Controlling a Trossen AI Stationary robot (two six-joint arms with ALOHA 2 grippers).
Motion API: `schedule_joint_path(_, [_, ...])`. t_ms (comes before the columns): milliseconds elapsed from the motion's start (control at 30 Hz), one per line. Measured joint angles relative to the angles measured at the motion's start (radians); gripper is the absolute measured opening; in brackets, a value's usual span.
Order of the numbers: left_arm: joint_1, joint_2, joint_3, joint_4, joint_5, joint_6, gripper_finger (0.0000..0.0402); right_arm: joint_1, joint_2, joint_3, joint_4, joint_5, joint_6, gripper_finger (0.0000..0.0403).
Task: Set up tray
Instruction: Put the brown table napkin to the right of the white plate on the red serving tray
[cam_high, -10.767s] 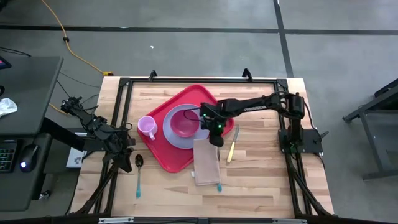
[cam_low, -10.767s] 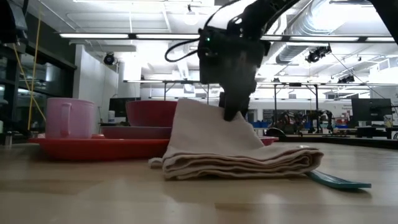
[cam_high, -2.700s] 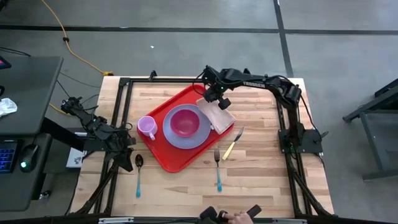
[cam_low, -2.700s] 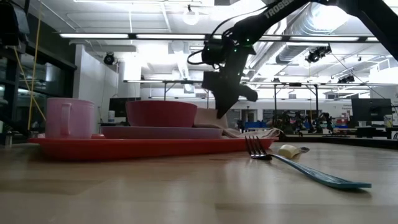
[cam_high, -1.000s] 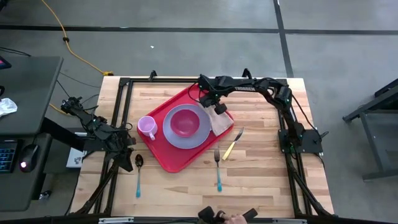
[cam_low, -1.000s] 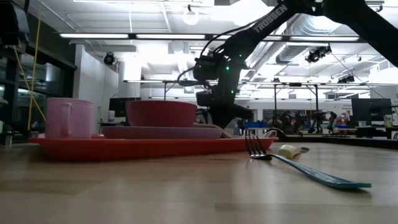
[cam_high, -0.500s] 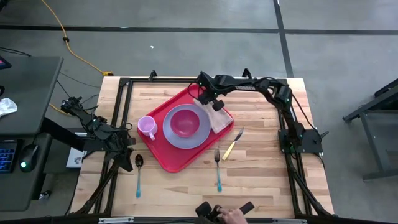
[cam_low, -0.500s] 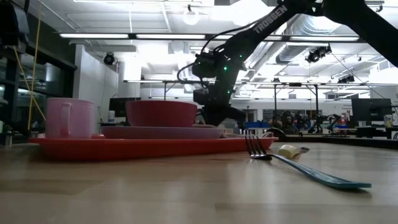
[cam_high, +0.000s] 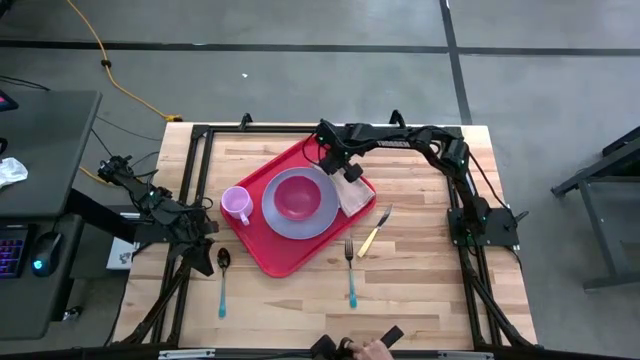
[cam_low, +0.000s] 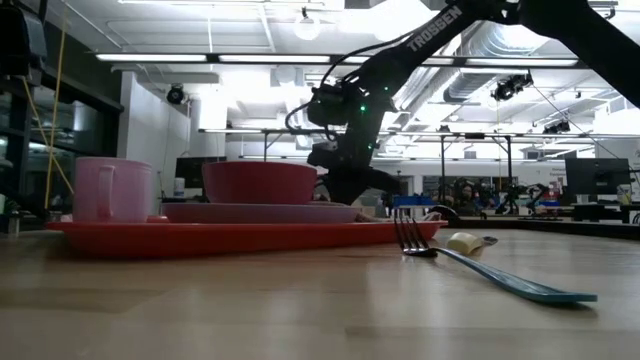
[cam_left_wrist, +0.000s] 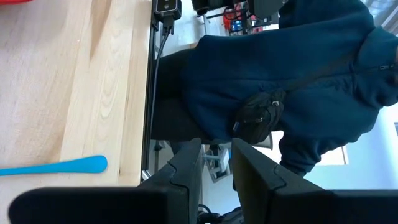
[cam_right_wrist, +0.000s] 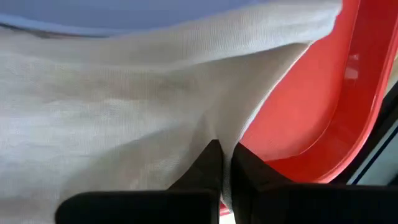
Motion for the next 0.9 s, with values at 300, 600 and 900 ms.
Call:
schedule_joint_path(300, [0.0,0.0,0.0,0.0,0.0,0.0,0.0117,-0.044,0.0,0.0,0.014,0.091,-0.044,0.0])
schedule_joint_path(600, [0.0,0.0,0.0,0.0,0.0,0.0,0.0117,-0.009,0.0,0.0,0.009,0.026,-0.033,0.0])
schedule_joint_path(900, [0.0,0.0,0.0,0.0,0.0,0.0,0.0117,-0.014,0.0,0.0,0.036,0.04,-0.033,0.0])
